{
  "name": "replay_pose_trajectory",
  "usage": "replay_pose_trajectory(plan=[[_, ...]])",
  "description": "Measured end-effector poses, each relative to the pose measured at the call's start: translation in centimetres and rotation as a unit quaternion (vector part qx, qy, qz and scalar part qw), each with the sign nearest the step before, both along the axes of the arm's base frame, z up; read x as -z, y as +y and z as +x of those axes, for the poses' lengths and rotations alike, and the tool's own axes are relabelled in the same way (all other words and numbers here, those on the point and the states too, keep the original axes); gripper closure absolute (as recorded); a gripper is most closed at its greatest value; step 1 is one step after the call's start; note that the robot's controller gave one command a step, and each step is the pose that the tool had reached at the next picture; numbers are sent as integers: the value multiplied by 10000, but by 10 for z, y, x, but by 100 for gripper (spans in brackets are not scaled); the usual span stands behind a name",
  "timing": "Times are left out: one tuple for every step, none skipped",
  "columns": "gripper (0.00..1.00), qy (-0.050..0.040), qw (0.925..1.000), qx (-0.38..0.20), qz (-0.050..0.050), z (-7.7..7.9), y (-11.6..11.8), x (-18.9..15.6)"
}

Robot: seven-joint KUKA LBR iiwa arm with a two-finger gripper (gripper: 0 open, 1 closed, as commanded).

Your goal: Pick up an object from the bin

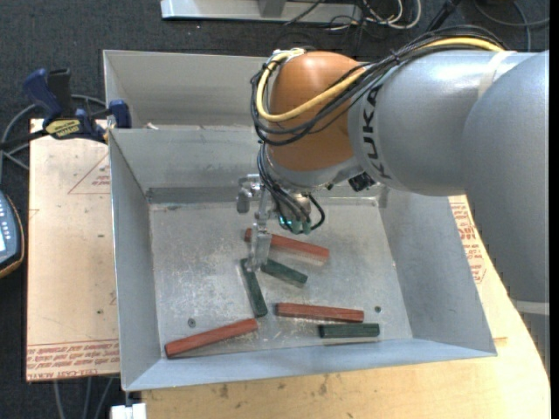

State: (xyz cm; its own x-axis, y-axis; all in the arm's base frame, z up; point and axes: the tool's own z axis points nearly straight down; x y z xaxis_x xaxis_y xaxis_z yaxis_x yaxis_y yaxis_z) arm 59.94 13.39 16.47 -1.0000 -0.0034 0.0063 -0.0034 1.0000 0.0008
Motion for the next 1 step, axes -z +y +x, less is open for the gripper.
replay_pose_trajectory(plan=[[0,6,9999,-137,-21,-10,-68,72]])
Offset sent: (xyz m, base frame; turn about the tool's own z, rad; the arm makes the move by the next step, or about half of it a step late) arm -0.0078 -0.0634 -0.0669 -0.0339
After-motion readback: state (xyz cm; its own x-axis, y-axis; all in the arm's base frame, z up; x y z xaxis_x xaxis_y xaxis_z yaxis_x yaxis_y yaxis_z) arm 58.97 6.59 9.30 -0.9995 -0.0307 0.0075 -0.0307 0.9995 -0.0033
